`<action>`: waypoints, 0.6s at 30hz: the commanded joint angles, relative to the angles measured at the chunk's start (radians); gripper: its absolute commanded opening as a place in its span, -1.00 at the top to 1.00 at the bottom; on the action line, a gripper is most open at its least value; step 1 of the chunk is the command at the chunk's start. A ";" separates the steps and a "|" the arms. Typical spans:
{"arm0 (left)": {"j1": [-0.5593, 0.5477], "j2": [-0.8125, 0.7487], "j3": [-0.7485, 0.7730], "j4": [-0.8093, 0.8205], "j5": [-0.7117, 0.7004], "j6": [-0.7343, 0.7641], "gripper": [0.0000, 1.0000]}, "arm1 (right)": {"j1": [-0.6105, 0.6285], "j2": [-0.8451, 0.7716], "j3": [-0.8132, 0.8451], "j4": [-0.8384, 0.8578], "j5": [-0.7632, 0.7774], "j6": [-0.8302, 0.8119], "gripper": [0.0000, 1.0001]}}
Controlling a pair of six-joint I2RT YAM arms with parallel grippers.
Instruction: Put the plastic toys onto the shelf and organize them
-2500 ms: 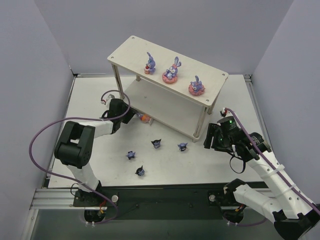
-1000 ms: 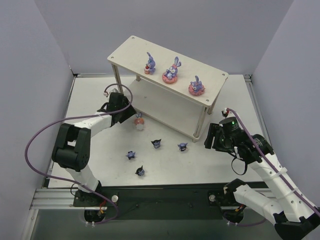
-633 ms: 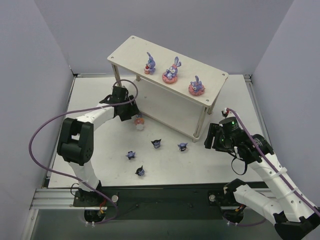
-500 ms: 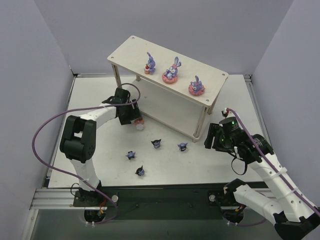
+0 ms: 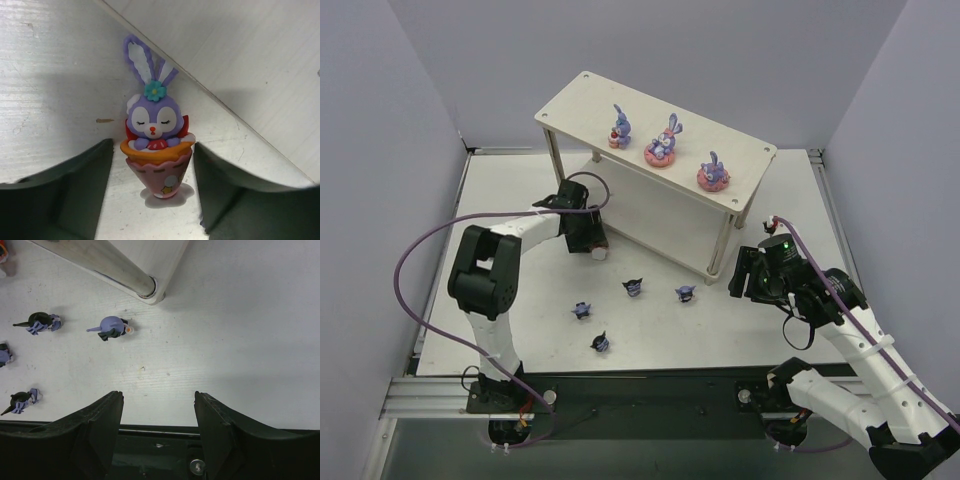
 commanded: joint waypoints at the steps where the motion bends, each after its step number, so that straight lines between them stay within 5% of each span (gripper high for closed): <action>1: -0.004 0.016 0.030 -0.016 -0.021 0.034 -0.22 | -0.003 0.001 0.002 -0.010 0.017 -0.014 -0.19; 10: -0.023 -0.082 -0.024 -0.002 -0.034 0.070 0.96 | -0.003 0.005 0.015 -0.009 -0.011 -0.011 -0.19; 18: -0.039 -0.433 -0.263 0.183 0.048 0.116 1.00 | 0.003 -0.002 0.028 0.017 -0.110 -0.028 -0.20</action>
